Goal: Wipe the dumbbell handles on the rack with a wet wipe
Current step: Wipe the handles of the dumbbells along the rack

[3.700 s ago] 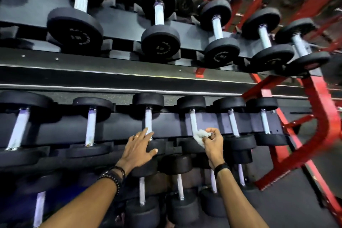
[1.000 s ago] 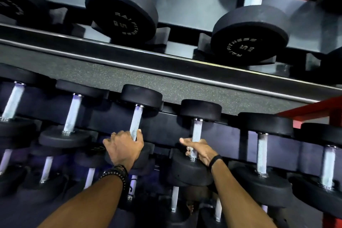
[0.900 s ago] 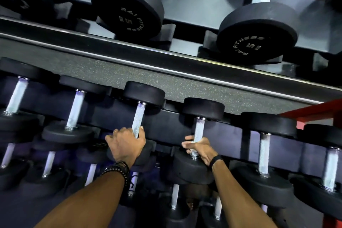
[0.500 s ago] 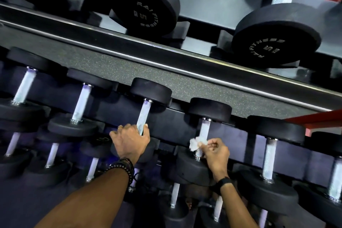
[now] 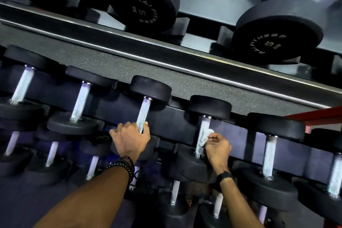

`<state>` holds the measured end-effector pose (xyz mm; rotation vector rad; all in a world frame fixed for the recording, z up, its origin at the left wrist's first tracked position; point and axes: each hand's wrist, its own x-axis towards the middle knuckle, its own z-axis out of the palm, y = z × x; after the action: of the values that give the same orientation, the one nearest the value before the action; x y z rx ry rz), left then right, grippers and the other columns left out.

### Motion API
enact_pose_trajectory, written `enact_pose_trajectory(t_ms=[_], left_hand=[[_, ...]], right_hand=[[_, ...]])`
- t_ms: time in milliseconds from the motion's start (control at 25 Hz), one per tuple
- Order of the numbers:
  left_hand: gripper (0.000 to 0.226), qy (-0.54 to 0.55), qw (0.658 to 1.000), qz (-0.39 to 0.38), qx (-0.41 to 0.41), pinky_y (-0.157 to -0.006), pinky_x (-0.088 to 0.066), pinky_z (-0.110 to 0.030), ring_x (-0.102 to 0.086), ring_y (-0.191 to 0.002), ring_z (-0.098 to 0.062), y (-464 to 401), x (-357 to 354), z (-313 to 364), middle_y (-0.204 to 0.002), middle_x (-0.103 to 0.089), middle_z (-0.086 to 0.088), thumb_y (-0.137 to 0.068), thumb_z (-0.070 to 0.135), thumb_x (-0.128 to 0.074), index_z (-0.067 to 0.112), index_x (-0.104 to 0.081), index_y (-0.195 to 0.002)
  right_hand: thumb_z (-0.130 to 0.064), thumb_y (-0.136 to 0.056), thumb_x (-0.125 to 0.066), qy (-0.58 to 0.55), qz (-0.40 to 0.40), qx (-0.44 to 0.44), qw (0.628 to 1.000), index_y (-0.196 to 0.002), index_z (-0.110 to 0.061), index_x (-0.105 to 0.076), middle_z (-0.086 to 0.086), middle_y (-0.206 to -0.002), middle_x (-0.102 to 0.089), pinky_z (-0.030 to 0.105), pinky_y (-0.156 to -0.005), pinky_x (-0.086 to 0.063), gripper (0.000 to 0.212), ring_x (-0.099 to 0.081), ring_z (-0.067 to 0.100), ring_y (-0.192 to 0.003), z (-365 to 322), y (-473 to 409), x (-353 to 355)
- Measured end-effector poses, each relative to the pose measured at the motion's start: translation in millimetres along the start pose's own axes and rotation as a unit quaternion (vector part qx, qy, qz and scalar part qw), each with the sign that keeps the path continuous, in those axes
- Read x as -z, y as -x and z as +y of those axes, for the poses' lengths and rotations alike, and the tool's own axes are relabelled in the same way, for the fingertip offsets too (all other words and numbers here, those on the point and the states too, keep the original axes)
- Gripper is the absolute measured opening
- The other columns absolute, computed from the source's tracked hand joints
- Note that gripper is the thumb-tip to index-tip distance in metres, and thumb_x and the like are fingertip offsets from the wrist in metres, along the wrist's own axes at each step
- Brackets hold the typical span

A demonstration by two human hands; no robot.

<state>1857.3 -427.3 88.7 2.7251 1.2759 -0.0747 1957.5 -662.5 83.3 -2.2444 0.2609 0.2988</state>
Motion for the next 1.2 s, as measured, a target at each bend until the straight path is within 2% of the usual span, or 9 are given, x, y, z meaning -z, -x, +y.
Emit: enact_pose_trajectory(t_ms=[120,240,400,480,640,800,960,1120,1200], left_hand=[[0.057,0.013,1.0,-0.001,0.0,-0.07,-0.034,-0.042,-0.057,-0.068,-0.032,0.7,1.4,-0.8,-0.061,-0.061,-0.009,-0.082,0.052,-0.04,0.006,-0.067,-0.061],[0.056,0.017,1.0,0.002,-0.002,-0.071,-0.034,-0.041,-0.058,-0.068,-0.032,1.1,1.0,-1.0,-0.061,-0.061,-0.009,-0.082,0.052,-0.041,0.006,-0.067,-0.061],[0.056,0.015,1.0,0.005,0.0,-0.07,-0.034,-0.041,-0.057,-0.067,-0.031,1.0,1.9,-0.5,-0.061,-0.061,-0.009,-0.082,0.051,-0.042,0.006,-0.067,-0.06],[0.057,0.02,1.0,0.006,-0.002,-0.07,-0.034,-0.041,-0.056,-0.066,-0.031,1.3,2.1,-0.3,-0.06,-0.06,-0.009,-0.082,0.051,-0.041,0.006,-0.067,-0.06],[0.057,0.016,1.0,0.006,-0.003,-0.07,-0.034,-0.041,-0.057,-0.067,-0.031,1.0,1.6,-0.2,-0.061,-0.061,-0.01,-0.082,0.052,-0.04,0.006,-0.068,-0.061],[0.059,0.006,1.0,0.0,0.001,-0.071,-0.035,-0.042,-0.058,-0.07,-0.031,-0.6,1.5,-0.4,-0.063,-0.063,-0.009,-0.082,0.054,-0.039,0.007,-0.069,-0.064],[0.06,0.009,1.0,0.005,-0.004,-0.071,-0.035,-0.042,-0.058,-0.07,-0.032,0.2,1.3,-0.7,-0.063,-0.062,-0.009,-0.082,0.054,-0.039,0.007,-0.069,-0.063],[0.06,0.002,1.0,-0.005,-0.002,-0.07,-0.034,-0.042,-0.057,-0.069,-0.031,0.3,1.4,-0.5,-0.062,-0.062,-0.009,-0.082,0.054,-0.038,0.007,-0.068,-0.062],[0.058,0.001,1.0,-0.007,-0.004,-0.07,-0.034,-0.042,-0.058,-0.069,-0.032,-0.3,0.9,-0.8,-0.062,-0.062,-0.01,-0.082,0.053,-0.041,0.006,-0.068,-0.062]], right_hand=[[-0.008,-0.077,-0.077,-0.02,0.012,0.049,0.999,-0.087,-0.016,-0.065,0.004,-0.072,-0.065,0.012,-0.063,-0.05,0.018,-0.06,0.006,-0.06,-12.9,-6.5,-3.6],[-0.012,-0.08,-0.076,-0.012,0.059,0.086,0.994,-0.085,-0.012,-0.068,0.007,-0.079,-0.067,0.035,-0.069,-0.056,0.009,-0.064,0.019,-0.068,-18.5,-19.3,-10.8],[-0.013,-0.078,-0.076,0.104,-0.039,0.046,0.993,-0.071,-0.012,-0.071,0.003,-0.066,-0.067,0.026,-0.065,-0.047,0.009,-0.066,0.018,-0.073,16.2,12.2,6.2],[-0.007,-0.075,-0.076,0.058,-0.053,0.045,0.996,-0.061,-0.017,-0.065,-0.002,-0.063,-0.062,0.025,-0.067,-0.044,0.021,-0.062,0.013,-0.071,22.0,11.9,7.8],[0.004,-0.082,-0.065,-0.147,-0.004,-0.067,0.987,-0.083,-0.014,-0.069,-0.003,-0.069,-0.064,0.031,-0.067,-0.052,0.019,-0.057,0.015,-0.07,15.3,-39.5,-12.1],[0.006,-0.083,-0.058,-0.033,-0.144,-0.044,0.988,-0.068,-0.016,-0.072,0.003,-0.069,-0.068,0.036,-0.068,-0.052,0.03,-0.058,0.013,-0.068,60.8,-26.4,-9.7],[-0.001,-0.079,-0.059,-0.15,-0.114,-0.088,0.978,-0.07,-0.006,-0.07,0.006,-0.072,-0.067,0.05,-0.067,-0.054,0.015,-0.058,0.019,-0.067,20.2,-69.9,-16.4],[0.016,-0.081,-0.039,-0.171,-0.306,-0.105,0.931,-0.089,0.01,-0.068,0.022,-0.082,-0.071,0.026,-0.058,-0.055,0.03,-0.066,0.026,-0.067,16.6,-22.9,7.1],[0.008,-0.076,-0.037,-0.235,-0.352,-0.149,0.894,-0.095,0.019,-0.061,0.029,-0.085,-0.067,0.031,-0.061,-0.056,0.032,-0.063,0.037,-0.072,9.2,-39.2,8.4]])
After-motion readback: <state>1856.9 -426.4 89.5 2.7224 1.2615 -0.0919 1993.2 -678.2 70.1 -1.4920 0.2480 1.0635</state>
